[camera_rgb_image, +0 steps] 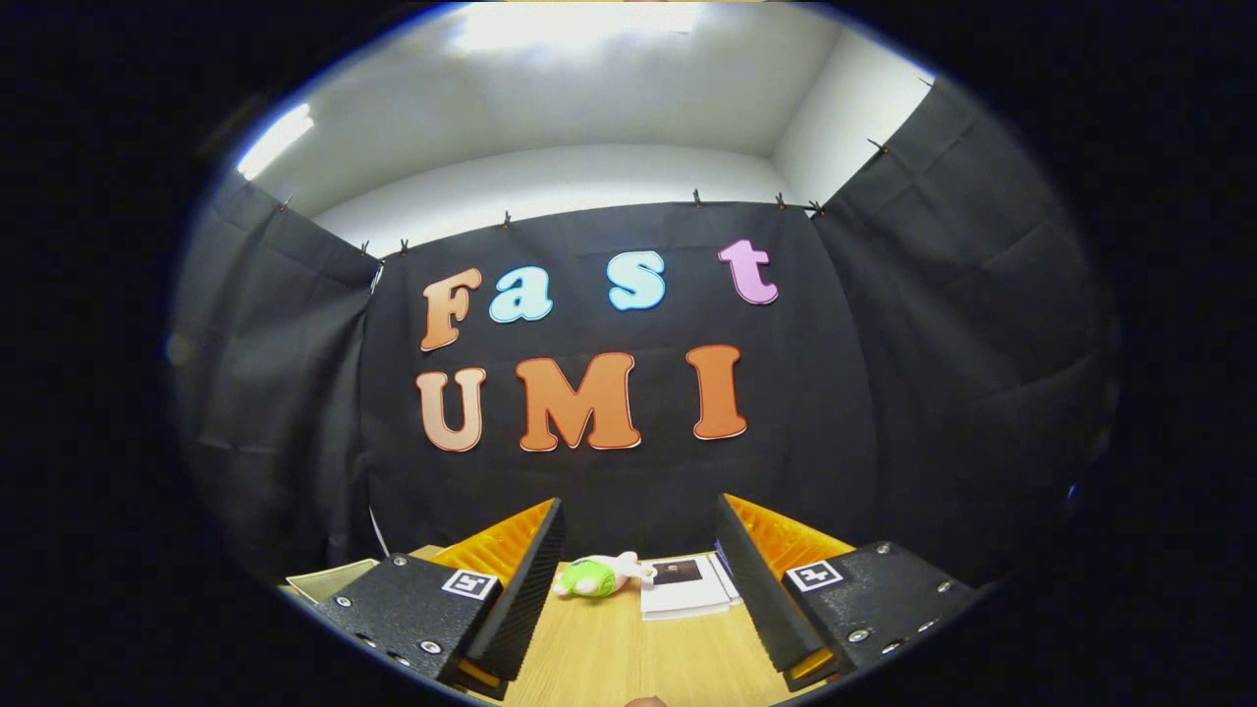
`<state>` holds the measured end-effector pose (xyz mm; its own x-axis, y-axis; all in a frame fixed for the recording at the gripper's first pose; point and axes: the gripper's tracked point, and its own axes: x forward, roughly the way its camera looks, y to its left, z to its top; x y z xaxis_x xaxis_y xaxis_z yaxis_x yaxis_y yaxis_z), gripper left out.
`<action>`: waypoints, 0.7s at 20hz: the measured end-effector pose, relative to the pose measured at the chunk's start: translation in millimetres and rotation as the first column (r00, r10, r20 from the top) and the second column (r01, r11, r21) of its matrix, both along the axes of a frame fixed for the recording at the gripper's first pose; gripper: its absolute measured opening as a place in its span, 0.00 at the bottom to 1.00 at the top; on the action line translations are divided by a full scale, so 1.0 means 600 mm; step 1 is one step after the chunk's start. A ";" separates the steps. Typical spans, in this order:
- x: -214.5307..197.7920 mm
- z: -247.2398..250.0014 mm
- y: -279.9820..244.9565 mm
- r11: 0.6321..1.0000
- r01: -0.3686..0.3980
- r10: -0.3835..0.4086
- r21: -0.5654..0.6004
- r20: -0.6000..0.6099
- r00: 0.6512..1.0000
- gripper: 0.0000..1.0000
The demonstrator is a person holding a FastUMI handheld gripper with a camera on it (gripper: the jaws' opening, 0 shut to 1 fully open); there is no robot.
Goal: Open the storage box then place both shoes into the box .Put the left shoe in first, then the right shoe, with the right side of both shoes facing outward in a uniform manner.
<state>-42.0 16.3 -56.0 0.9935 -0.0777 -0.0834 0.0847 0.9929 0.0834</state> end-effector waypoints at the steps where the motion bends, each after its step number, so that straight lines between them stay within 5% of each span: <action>1: -0.004 0.004 0.005 1.000 -0.015 0.015 -0.011 0.005 1.000 0.91; 6: -0.015 0.023 0.024 0.995 -0.062 0.065 -0.083 0.036 0.997 0.94; 14: -0.014 0.038 0.038 0.995 -0.086 0.088 -0.040 0.058 0.994 0.96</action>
<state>-50.2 39.3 -33.2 0.9997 0.0075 -0.0220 -0.0064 0.9988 0.0486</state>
